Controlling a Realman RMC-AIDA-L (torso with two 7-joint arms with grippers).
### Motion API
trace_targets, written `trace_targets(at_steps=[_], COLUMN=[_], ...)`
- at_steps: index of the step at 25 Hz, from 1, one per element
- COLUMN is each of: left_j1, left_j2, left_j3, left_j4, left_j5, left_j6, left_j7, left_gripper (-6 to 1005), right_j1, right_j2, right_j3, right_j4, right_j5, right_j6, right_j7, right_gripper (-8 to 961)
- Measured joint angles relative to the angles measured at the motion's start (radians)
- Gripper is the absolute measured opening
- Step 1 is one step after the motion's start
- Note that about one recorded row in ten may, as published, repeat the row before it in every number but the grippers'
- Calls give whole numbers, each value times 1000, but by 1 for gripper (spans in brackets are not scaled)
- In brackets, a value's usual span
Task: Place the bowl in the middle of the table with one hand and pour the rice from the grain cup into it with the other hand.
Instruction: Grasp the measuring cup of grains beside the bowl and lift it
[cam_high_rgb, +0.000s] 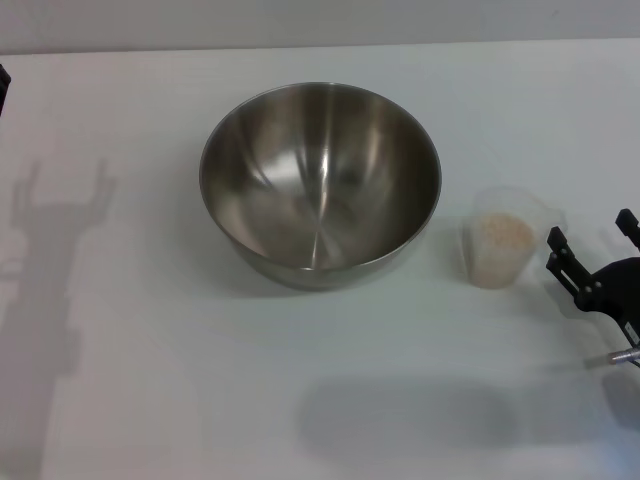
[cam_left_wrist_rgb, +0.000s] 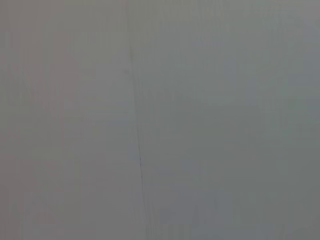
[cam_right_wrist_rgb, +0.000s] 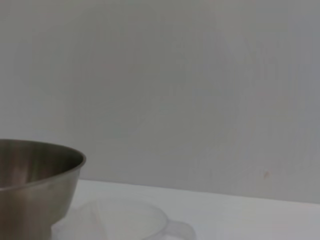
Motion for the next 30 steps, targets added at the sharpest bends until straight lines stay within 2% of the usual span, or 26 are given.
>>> trace_targets(at_steps=[18, 29, 30], left_j1=[-4, -6, -7], left_j2=[0, 0, 0], left_j3=[11, 14, 14], left_j4=[15, 19, 21], left_j5=[0, 0, 0], left_j6=[0, -1, -1], left_j7=[0, 0, -1], left_gripper=[834, 834, 834], right_j1=[29, 38, 40], right_j2=[-1, 2, 2], right_j3=[14, 14, 14], right_j4=[0, 0, 0], right_j5=[0, 0, 0], right_j6=[16, 29, 29], right_j7=[0, 0, 0], right_gripper=[838, 768, 719])
